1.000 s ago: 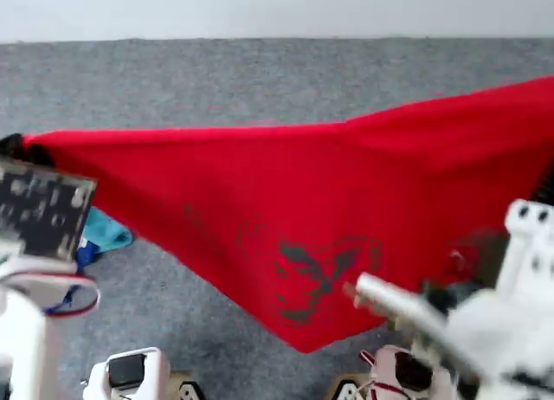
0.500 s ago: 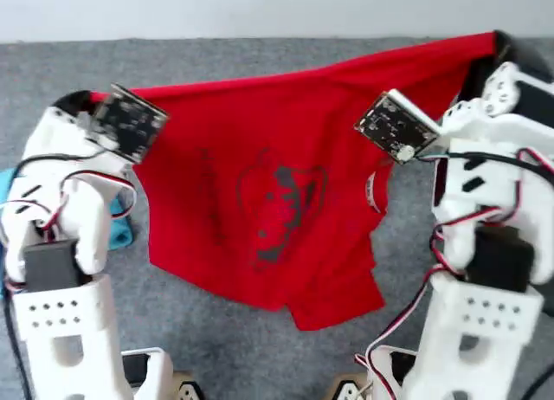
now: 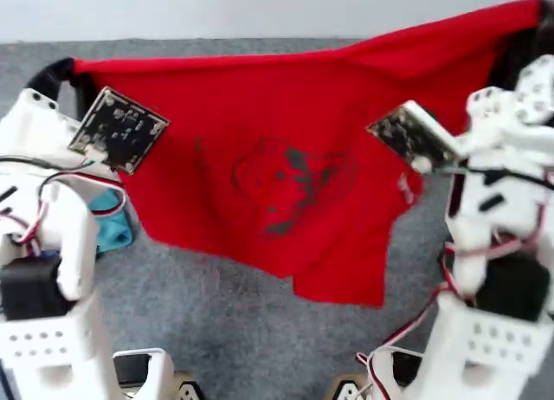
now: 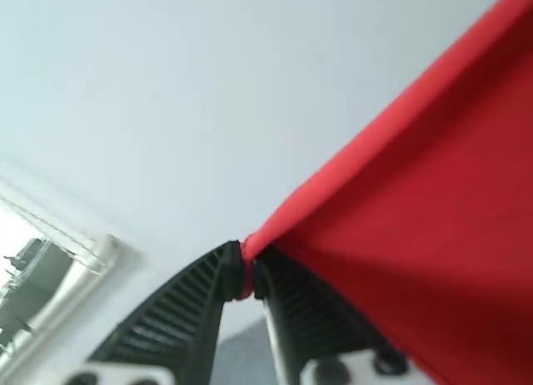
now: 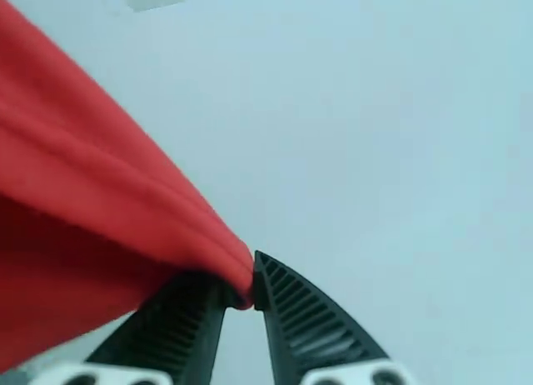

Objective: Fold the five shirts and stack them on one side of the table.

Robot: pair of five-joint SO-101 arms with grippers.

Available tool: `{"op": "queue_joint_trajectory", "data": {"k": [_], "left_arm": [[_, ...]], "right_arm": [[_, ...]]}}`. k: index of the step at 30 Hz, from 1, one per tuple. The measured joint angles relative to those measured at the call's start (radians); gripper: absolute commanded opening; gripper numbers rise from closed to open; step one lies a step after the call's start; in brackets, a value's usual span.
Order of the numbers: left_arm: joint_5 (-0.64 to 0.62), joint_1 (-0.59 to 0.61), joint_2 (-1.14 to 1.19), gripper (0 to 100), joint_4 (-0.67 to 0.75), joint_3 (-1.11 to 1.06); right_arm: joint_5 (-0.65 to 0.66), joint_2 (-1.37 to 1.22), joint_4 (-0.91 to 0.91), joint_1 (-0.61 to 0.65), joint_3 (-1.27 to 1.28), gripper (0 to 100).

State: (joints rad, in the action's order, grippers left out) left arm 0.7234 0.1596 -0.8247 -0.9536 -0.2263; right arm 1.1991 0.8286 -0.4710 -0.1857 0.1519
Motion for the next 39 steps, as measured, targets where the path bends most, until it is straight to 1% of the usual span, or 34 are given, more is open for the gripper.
{"op": "queue_joint_trajectory", "data": {"k": [5,9,15,19,23,25,28,30,32,35,39], "left_arm": [[0.000,-0.005,-0.008,1,-0.101,0.190],[0.000,-0.005,-0.011,1,-0.199,0.331],[0.000,-0.014,-0.023,1,-0.394,0.496],[0.000,-0.052,-0.025,1,-0.519,0.551],[0.000,-0.074,-0.025,1,-0.580,0.534],[0.000,-0.080,-0.025,1,-0.583,0.476],[0.006,-0.101,-0.025,1,-0.583,0.348],[0.037,-0.114,-0.023,1,-0.578,0.244],[0.069,-0.118,-0.017,1,-0.528,0.118],[0.100,-0.115,-0.009,1,-0.385,-0.094],[0.146,-0.118,-0.008,1,-0.112,-0.351]], "right_arm": [[-0.002,0.054,-0.141,-0.009,-0.189,0.9],[-0.002,0.095,-0.215,-0.080,-0.285,0.9],[-0.002,0.155,-0.222,-0.198,-0.299,0.9],[-0.002,0.196,-0.222,-0.218,-0.301,0.9],[-0.002,0.195,-0.256,-0.218,-0.273,0.9],[0.000,0.183,-0.272,-0.209,-0.232,0.9],[0.049,0.141,-0.288,-0.123,-0.140,0.9],[0.080,0.106,-0.295,-0.063,-0.063,0.9],[0.089,0.075,-0.290,-0.018,0.028,0.9],[0.094,0.031,-0.219,0.041,0.166,0.9],[0.094,-0.072,-0.032,0.083,0.313,0.9]]}}
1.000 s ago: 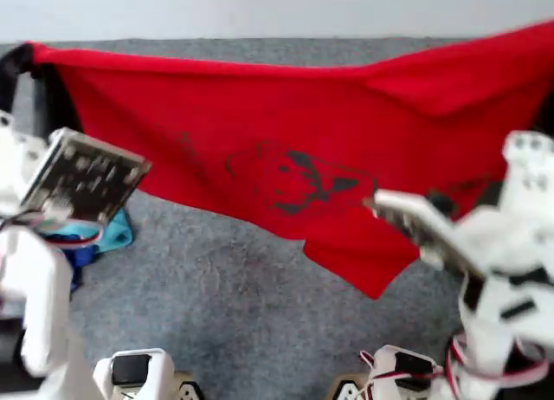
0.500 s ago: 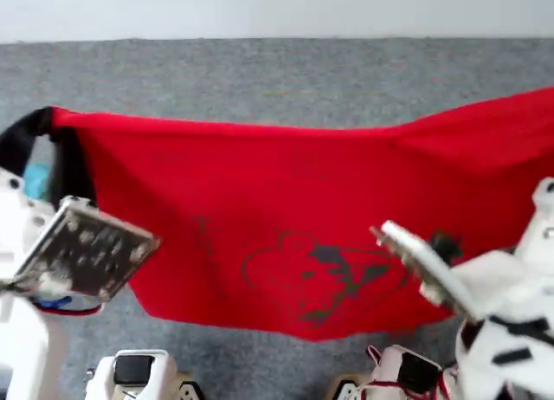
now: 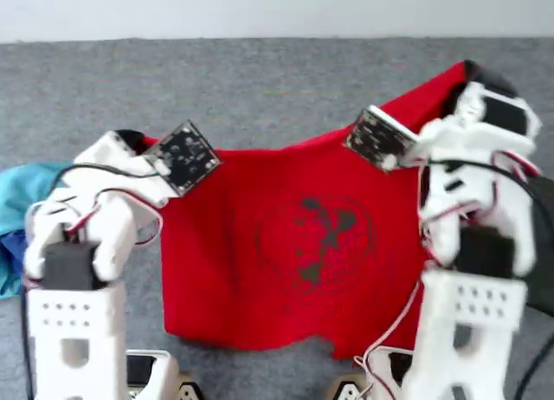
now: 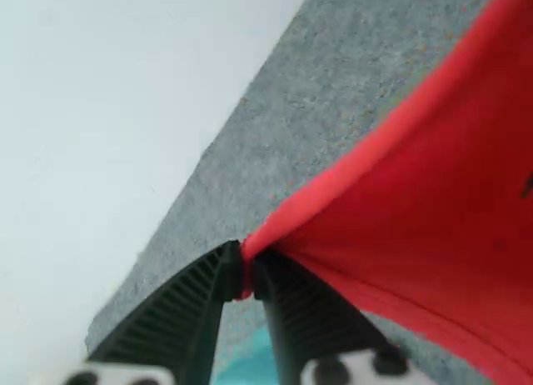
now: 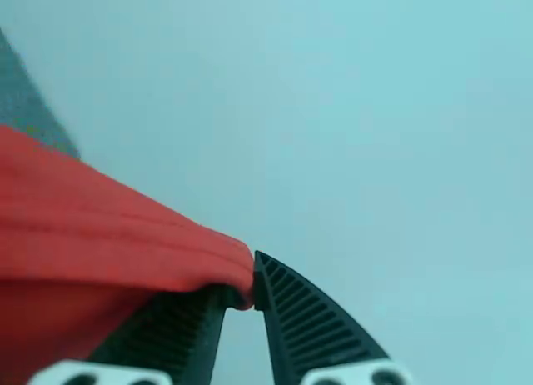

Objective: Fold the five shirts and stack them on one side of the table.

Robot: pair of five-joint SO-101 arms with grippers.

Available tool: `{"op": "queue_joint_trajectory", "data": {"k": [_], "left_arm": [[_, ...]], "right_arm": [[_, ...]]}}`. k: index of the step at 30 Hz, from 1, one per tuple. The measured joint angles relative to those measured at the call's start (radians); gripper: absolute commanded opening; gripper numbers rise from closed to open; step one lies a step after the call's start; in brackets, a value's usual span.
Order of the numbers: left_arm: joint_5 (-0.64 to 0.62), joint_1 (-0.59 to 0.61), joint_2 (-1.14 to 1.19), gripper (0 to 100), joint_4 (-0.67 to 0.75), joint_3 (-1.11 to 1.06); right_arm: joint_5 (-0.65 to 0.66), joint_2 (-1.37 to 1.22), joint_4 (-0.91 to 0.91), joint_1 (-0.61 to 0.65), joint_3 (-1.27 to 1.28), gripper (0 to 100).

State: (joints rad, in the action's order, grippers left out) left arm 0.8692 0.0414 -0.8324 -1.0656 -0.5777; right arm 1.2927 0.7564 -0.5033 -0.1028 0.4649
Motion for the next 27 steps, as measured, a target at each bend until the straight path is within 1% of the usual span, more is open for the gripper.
{"op": "queue_joint_trajectory", "data": {"k": [4,6,9,12,16,23,27], "left_arm": [[0.077,0.000,0.054,1,0.325,-0.204],[0.107,0.003,0.120,1,0.462,-0.226],[0.123,0.018,0.245,1,0.594,-0.198],[0.126,0.029,0.399,1,0.629,-0.086],[0.126,0.040,0.605,1,0.644,0.126],[0.126,0.041,0.942,1,0.644,0.522],[0.126,0.040,1.079,1,0.644,0.707]], "right_arm": [[0.000,-0.155,0.207,0.032,0.026,0.9],[0.000,-0.242,0.311,0.043,0.026,0.9],[0.000,-0.373,0.443,0.049,0.008,0.9],[0.000,-0.496,0.529,0.061,-0.055,0.9],[0.000,-0.657,0.595,0.068,-0.187,0.9],[0.000,-0.950,0.609,0.068,-0.505,0.9],[0.000,-1.086,0.609,0.068,-0.678,0.9]]}}
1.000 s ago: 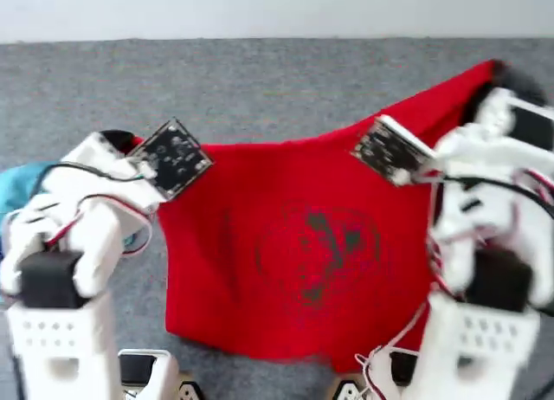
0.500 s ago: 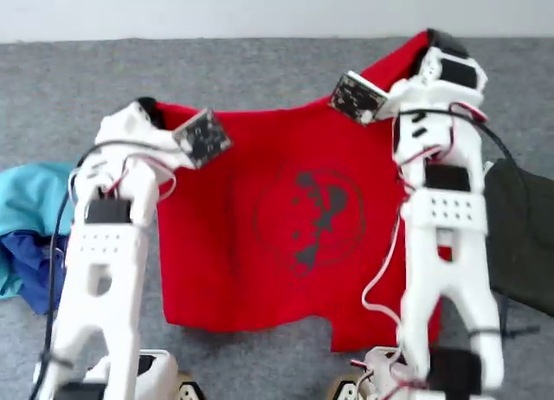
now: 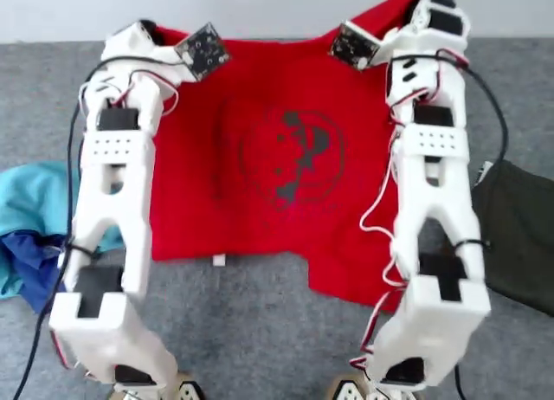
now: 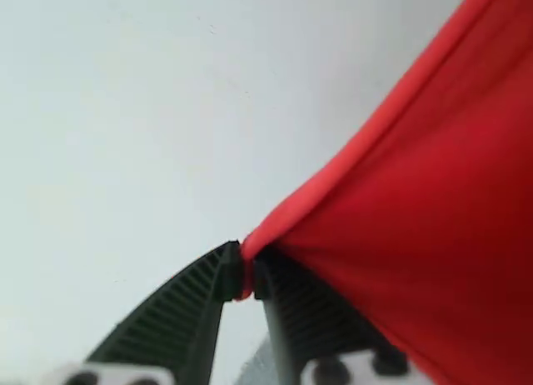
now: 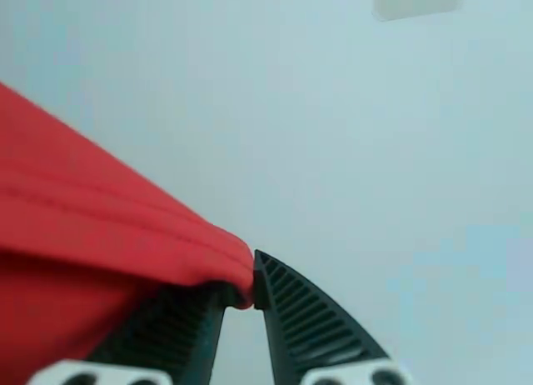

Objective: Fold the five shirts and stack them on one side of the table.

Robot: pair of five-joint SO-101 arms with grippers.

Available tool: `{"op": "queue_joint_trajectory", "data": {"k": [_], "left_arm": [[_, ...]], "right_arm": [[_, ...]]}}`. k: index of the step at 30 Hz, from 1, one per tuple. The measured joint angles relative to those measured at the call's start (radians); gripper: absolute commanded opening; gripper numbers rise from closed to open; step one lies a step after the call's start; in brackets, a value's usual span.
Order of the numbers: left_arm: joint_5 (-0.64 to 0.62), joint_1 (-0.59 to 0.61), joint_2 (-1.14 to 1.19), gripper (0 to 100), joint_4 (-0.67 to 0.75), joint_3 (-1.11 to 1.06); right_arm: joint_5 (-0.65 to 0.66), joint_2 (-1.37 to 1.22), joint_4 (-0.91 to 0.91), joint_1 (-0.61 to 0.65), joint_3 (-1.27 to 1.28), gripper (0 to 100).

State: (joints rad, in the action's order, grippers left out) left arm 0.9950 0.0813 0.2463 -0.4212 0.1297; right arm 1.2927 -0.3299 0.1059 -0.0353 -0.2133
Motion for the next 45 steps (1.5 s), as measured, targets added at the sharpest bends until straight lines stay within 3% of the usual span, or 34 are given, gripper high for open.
{"op": "queue_joint_trajectory", "data": {"k": [5,10,30,36,45], "left_arm": [[0.000,0.000,0.048,1,-0.021,0.044],[0.000,0.000,0.048,1,-0.186,0.046],[-0.043,0.018,0.048,1,-1.149,0.064],[-0.054,0.018,0.048,1,-1.243,0.012],[-0.054,0.018,0.048,1,-1.247,-0.100]], "right_arm": [[0.000,-0.049,-0.017,0.011,-0.066,0.9],[0.000,-0.049,-0.219,0.020,-0.080,0.9],[-0.387,0.175,-1.625,-0.008,-0.083,0.9],[-0.450,0.175,-1.855,-0.008,-0.081,0.9],[-0.476,0.261,-1.857,0.008,0.230,0.9]]}}
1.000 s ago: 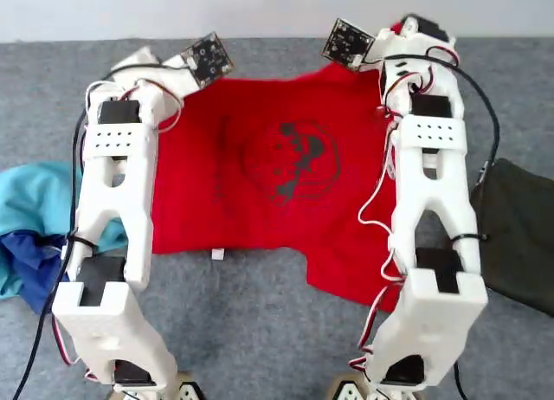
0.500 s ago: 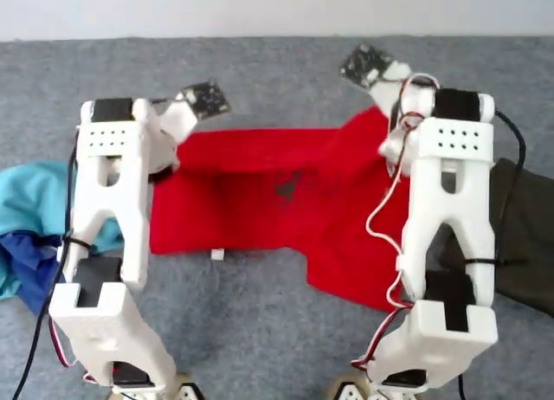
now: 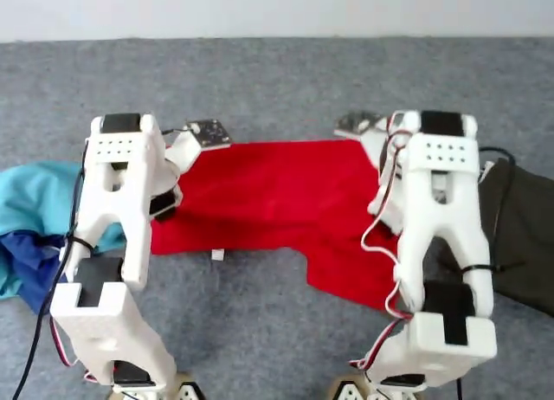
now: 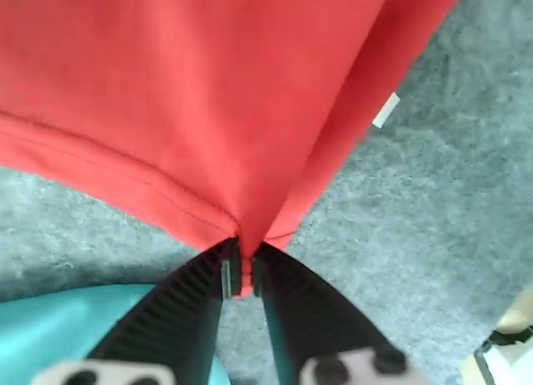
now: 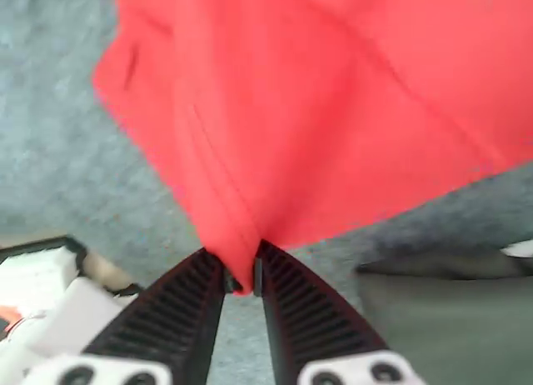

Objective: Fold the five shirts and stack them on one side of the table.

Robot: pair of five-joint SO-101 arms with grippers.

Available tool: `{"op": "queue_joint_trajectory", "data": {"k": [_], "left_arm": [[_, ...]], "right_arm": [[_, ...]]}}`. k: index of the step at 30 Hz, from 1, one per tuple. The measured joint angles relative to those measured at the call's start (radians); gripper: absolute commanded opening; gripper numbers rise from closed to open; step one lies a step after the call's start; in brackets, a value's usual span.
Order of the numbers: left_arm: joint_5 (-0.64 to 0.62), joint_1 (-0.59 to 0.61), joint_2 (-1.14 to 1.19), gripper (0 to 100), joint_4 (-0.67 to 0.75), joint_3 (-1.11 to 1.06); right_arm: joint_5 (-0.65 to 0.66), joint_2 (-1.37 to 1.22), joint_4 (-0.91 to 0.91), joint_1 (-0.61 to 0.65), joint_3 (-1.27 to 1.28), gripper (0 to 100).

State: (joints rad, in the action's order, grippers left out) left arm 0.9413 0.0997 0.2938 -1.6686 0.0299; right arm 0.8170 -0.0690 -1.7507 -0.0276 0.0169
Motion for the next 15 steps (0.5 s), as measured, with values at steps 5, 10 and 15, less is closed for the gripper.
{"op": "queue_joint_trajectory", "data": {"k": [5,10,15], "left_arm": [[0.000,0.034,0.018,1,0.000,-0.002],[0.000,0.083,0.044,1,-0.018,-0.002],[0.000,0.095,0.048,1,-0.055,-0.002]], "right_arm": [[0.000,0.049,0.000,-0.008,0.063,0.9],[0.000,0.061,-0.003,-0.034,0.089,0.9],[0.014,0.129,-0.003,-0.031,0.196,0.9]]}}
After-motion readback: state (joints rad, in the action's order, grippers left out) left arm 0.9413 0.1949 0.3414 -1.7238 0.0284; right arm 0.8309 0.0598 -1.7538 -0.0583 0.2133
